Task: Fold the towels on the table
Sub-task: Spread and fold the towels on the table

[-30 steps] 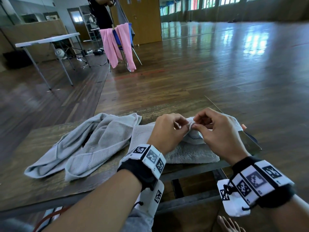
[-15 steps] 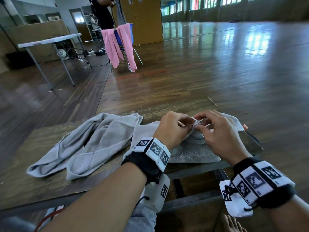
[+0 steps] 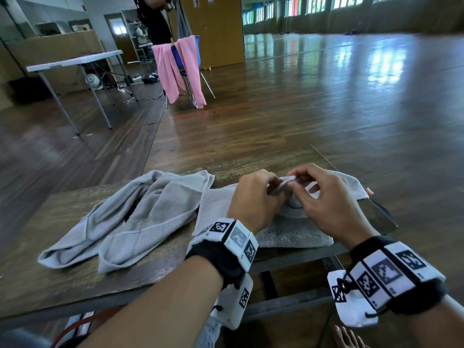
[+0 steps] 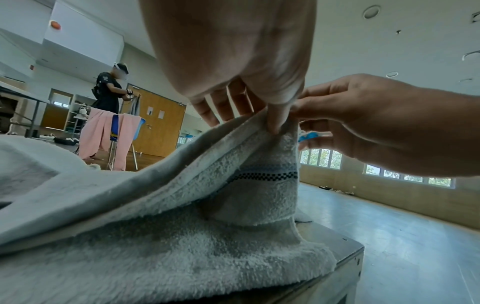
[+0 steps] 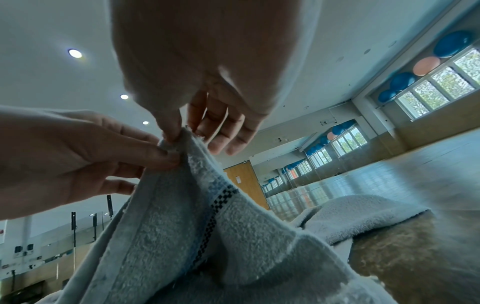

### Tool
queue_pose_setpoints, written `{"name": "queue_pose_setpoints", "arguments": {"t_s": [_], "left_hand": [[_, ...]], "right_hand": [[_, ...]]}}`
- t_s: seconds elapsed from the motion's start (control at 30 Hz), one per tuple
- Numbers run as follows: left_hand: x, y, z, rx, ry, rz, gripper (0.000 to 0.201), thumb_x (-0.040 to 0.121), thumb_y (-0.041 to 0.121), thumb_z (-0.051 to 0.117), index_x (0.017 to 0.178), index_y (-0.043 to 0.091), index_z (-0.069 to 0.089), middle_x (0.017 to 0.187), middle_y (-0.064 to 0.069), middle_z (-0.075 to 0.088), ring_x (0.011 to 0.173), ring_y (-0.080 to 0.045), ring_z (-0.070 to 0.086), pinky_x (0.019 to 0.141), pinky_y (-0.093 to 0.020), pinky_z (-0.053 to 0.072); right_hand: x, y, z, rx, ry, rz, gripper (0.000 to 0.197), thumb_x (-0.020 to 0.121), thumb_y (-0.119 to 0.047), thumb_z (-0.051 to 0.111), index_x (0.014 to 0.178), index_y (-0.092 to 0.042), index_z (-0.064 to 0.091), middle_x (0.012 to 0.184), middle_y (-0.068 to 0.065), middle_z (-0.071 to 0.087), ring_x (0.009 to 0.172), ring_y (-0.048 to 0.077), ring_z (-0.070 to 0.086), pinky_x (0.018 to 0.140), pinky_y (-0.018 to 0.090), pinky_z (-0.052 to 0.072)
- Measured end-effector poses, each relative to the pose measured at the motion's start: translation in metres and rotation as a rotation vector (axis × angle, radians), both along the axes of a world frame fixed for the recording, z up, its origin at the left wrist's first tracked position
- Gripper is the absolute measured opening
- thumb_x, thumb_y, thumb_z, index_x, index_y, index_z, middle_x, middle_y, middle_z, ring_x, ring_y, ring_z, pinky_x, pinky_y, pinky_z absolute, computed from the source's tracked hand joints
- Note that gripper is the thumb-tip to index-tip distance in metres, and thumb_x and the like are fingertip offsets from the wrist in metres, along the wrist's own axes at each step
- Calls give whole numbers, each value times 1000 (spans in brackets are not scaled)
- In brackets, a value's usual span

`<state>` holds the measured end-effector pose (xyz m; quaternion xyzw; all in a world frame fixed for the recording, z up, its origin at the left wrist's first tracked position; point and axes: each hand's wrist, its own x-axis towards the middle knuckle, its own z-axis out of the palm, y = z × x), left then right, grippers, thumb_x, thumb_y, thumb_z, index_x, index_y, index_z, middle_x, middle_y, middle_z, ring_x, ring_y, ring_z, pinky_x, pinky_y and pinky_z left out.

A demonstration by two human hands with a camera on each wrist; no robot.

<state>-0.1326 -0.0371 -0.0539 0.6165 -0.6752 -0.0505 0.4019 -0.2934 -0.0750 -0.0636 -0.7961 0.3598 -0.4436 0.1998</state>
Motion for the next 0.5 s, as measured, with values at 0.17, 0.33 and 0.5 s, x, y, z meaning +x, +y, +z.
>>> {"name": "queue_pose_setpoints", "arguments": {"t_s": [0.17, 0.33, 0.5], "left_hand": [[11, 2, -2, 68, -86, -44, 22, 84, 33, 73, 75, 12, 72, 77, 2, 65, 69, -17, 59, 65, -33, 47], [44, 2, -6, 254, -248, 71, 27, 85, 39, 69, 74, 14, 71, 72, 0, 65, 67, -21, 61, 69, -36, 53], [88, 8, -3, 328, -288, 141, 32, 83, 43, 72, 69, 15, 71, 62, 0, 60, 63, -18, 56, 62, -29, 41]], "right_hand": [[-3, -1, 6, -17, 22, 14, 5, 90, -16, 73, 94, -20, 72, 83, -14, 69, 84, -1, 62, 72, 3, 39], [-13, -11, 14, -72, -104, -112, 6, 91, -19, 72, 96, -23, 71, 85, -15, 68, 76, 4, 61, 64, 8, 46], [-28, -37, 11, -35, -184, -313, 11, 90, -21, 74, 93, -29, 67, 78, -21, 63, 66, -7, 59, 58, 0, 40]]}}
